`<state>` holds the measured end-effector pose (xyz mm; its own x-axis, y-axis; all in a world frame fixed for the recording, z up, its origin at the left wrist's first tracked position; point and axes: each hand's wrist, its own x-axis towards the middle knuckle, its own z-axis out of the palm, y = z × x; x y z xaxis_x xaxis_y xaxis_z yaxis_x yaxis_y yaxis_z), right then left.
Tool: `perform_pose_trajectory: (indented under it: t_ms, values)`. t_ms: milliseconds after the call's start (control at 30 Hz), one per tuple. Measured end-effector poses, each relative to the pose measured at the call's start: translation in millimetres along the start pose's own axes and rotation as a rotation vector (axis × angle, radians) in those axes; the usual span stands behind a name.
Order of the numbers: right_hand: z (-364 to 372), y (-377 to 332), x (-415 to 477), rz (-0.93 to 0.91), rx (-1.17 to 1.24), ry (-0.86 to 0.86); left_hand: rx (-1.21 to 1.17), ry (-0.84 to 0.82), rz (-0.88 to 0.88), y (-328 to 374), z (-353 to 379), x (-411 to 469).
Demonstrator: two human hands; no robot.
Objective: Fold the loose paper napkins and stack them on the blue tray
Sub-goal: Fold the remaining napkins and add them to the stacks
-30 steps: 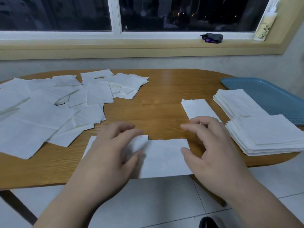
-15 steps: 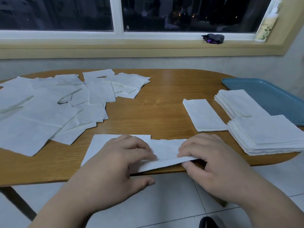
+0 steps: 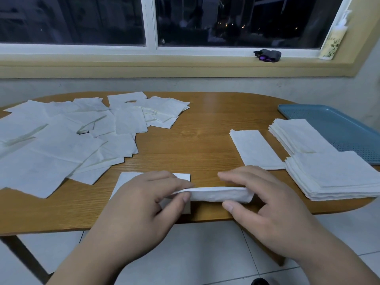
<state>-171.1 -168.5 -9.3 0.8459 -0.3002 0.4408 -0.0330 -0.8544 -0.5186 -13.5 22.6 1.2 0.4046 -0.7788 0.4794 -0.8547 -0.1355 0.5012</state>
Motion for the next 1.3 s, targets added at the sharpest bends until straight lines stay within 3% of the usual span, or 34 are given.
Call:
perform_pose_trajectory:
  t_ms: [200,367,533,733,900,1300]
  values:
    - [2.2,-2.3,3.0,-0.072,0.074,0.072,-0.024,-0.02,-0.006,-3.0,-7.3,-1.7]
    - [-5.1,-22.8,6.8,-0.01,0.334,0.137,-0.165,0.084,-0.01,13.2,-20.5,0.2]
    - [-0.1,-36.8,19.8,0.23,0.624,0.118,-0.324,0.226,-0.323,10.0,-24.6,-2.0]
    - [25.2,-47.3,33.1,0.294,0.581,0.097,-0.449,0.202,-0.522,-0.9,-33.8,-3.9]
    - [37.6,-48.8,46.7,0.376,0.547,0.12,-0.424,0.134,-0.547,-12.3,-40.0,-5.2]
    - [53.0,-49.9,60.1,0.398,0.451,0.061,-0.37,0.236,-0.654,-39.5,-39.2,-4.0]
